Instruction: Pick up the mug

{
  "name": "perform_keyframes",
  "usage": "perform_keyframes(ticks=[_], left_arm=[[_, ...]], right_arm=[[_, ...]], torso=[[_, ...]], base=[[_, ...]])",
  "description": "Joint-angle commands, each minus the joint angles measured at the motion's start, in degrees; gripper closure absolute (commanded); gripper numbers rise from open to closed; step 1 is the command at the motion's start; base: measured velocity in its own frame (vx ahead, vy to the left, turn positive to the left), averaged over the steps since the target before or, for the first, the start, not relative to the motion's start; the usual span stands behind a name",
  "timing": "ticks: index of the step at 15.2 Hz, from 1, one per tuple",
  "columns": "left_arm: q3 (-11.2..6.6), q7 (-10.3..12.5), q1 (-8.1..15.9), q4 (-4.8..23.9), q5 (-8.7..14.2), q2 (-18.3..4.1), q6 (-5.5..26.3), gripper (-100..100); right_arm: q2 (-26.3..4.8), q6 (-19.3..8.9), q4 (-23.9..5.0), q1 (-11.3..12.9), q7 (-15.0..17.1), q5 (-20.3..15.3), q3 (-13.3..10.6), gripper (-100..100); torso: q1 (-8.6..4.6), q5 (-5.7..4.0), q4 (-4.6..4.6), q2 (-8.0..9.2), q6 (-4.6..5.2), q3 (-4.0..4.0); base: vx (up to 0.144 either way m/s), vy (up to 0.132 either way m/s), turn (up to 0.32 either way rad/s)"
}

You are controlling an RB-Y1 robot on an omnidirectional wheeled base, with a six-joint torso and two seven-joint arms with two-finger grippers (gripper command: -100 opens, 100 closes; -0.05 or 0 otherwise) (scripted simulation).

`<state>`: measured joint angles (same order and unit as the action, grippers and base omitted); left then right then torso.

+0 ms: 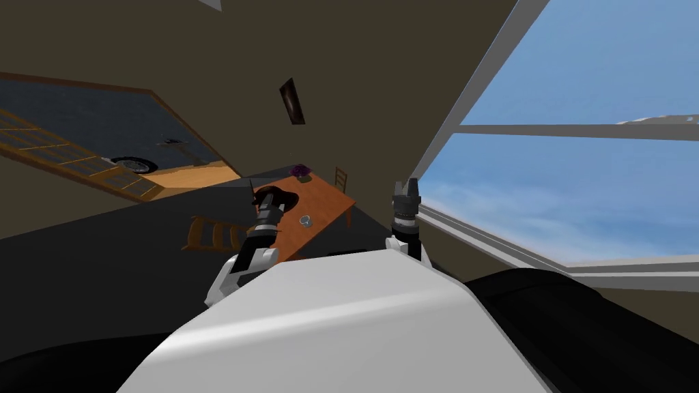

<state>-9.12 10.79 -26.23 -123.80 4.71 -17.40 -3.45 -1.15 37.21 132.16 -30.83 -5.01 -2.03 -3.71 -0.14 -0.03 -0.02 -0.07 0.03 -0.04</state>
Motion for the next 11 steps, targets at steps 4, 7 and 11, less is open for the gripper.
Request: perform_keyframes(ticks=[4, 7, 11], left_arm=[[-2.95, 1.4, 0.4, 3.6, 3.5, -2.4, 6.8, -100], [-4.27, 2.0, 0.5, 5.3, 5.2, -3.3, 10.5, -100], [-5.6, 2.6, 0.5, 7.2, 6.8, -4.2, 15.0, -100]], right_arm=[[0.0, 0.0, 0.0, 0.0, 0.0, 0.0, 0.0, 0], [0.0, 0.0, 0.0, 0.0, 0.0, 0.0, 0.0, 0], [0.0, 0.0, 0.0, 0.0, 0.0, 0.0, 0.0, 0]], torso=[[0.03, 0.01, 0.0, -0.01, 0.0, 0.0], [0.05, 0.01, -0.01, -0.02, -0.04, -0.01], [0.06, 0.01, 0.0, -0.01, 0.0, -0.01]], base=[[0.025, -0.026, -0.18], [0.029, -0.023, -0.132], [0.027, -0.02, -0.167]])
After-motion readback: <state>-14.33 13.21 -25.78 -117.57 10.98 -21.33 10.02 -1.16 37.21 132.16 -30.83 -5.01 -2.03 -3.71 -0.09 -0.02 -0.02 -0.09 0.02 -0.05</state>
